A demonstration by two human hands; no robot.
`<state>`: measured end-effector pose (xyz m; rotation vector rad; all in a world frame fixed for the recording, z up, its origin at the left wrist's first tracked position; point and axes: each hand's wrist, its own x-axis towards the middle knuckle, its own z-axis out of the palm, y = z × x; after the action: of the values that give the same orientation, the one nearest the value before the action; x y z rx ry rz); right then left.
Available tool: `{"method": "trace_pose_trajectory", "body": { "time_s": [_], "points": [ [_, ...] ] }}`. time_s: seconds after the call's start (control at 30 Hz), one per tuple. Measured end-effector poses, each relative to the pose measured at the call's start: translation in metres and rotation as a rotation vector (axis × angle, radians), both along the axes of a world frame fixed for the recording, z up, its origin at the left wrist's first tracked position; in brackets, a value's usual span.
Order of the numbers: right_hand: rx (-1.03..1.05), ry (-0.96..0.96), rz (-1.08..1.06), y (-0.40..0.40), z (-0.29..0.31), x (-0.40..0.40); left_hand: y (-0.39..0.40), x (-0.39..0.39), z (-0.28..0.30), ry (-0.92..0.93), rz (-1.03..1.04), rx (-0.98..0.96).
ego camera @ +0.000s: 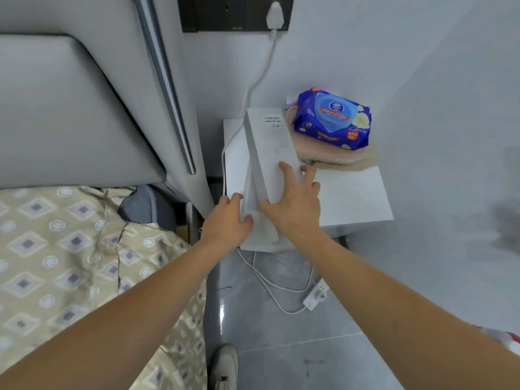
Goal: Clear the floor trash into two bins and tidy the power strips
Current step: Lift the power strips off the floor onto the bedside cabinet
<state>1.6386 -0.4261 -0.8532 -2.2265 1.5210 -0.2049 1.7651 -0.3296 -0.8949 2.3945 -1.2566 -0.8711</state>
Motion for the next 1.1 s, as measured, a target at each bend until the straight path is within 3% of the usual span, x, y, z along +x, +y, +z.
{"method": "trace_pose_trajectory", "body": {
  "time_s": [0.27,0.57,0.9,1.1],
  "points": [
    [-0.064,0.027,-0.005,0.047,0.009,-0.116,-0.052,-0.043,0.003,-0.072,0.052,0.105],
    [-0.048,0.08,-0.085,0.065,0.008,-0.176,-0.075,-0.073,-0.012,-0.167,0.098,0.158],
    [0.039,0.059,-0.173,0.128,0.021,-0.241,0.05,-0.125,0.032,-0.182,0.075,0.139],
    [0.11,-0.04,-0.282,0.193,0.029,-0.31,0.124,-0.207,0.062,-0.146,-0.032,0.292]
  ]
}}
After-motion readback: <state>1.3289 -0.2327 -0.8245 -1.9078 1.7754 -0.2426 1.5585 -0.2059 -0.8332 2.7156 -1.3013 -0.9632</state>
